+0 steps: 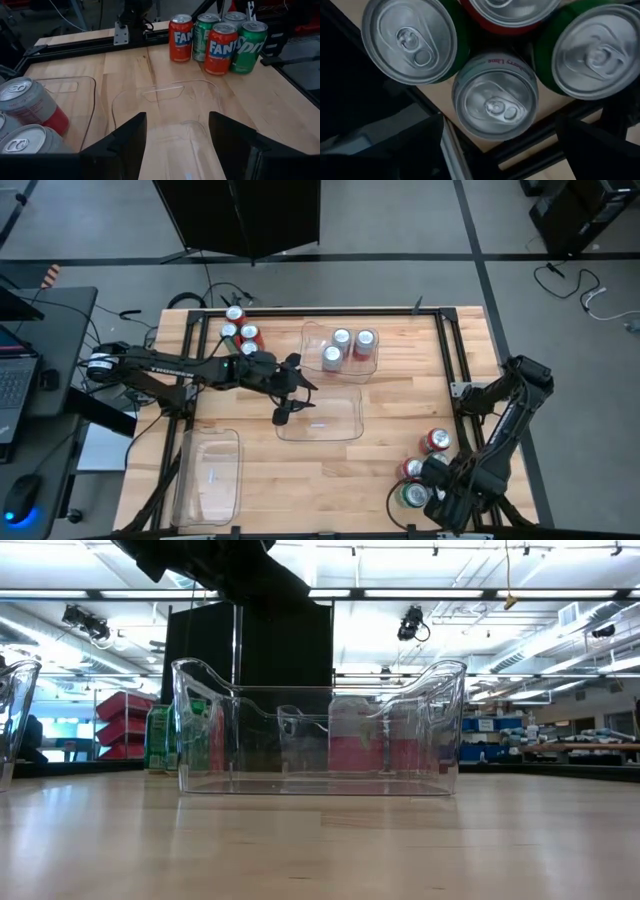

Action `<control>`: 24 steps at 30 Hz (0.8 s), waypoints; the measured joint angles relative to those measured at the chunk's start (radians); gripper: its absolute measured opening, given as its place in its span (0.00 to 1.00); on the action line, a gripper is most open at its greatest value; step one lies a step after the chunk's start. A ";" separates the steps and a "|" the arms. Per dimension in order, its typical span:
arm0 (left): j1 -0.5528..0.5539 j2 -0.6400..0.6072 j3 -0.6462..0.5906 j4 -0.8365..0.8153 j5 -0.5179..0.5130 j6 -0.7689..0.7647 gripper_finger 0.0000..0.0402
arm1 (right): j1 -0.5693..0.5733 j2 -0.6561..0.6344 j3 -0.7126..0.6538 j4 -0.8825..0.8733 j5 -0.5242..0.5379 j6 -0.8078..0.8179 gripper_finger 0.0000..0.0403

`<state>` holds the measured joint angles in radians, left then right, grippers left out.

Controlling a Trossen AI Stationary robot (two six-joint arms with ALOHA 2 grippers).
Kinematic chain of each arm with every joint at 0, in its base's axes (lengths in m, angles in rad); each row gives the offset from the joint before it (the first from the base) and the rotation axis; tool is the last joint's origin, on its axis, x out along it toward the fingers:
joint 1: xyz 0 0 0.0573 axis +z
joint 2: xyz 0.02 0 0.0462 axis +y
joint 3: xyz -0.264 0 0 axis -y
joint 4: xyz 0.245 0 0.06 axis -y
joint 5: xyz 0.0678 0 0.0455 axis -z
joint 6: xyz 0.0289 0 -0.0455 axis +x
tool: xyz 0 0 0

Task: Sort soda cans
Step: Put the pink white soda can into the top transparent bin

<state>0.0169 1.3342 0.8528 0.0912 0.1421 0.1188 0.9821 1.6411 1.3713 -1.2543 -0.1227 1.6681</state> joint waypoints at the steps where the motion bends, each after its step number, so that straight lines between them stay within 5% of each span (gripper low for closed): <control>1: 0.000 0.000 0.000 -0.001 0.000 0.000 0.54 | -0.001 0.005 -0.003 0.002 0.002 -0.004 0.91; 12: 0.000 0.000 0.001 -0.008 0.000 -0.019 0.54 | -0.005 0.027 -0.088 0.088 0.017 -0.022 0.90; 19: 0.000 0.000 0.001 -0.009 0.000 -0.021 0.54 | -0.011 0.025 -0.116 0.118 0.009 -0.041 0.71; 24: 0.000 0.000 0.001 -0.010 0.000 -0.031 0.54 | -0.013 0.024 -0.116 0.121 -0.012 -0.048 0.70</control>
<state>0.0170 1.3346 0.8536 0.0811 0.1419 0.0883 0.9691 1.6649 1.2556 -1.1333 -0.1351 1.6206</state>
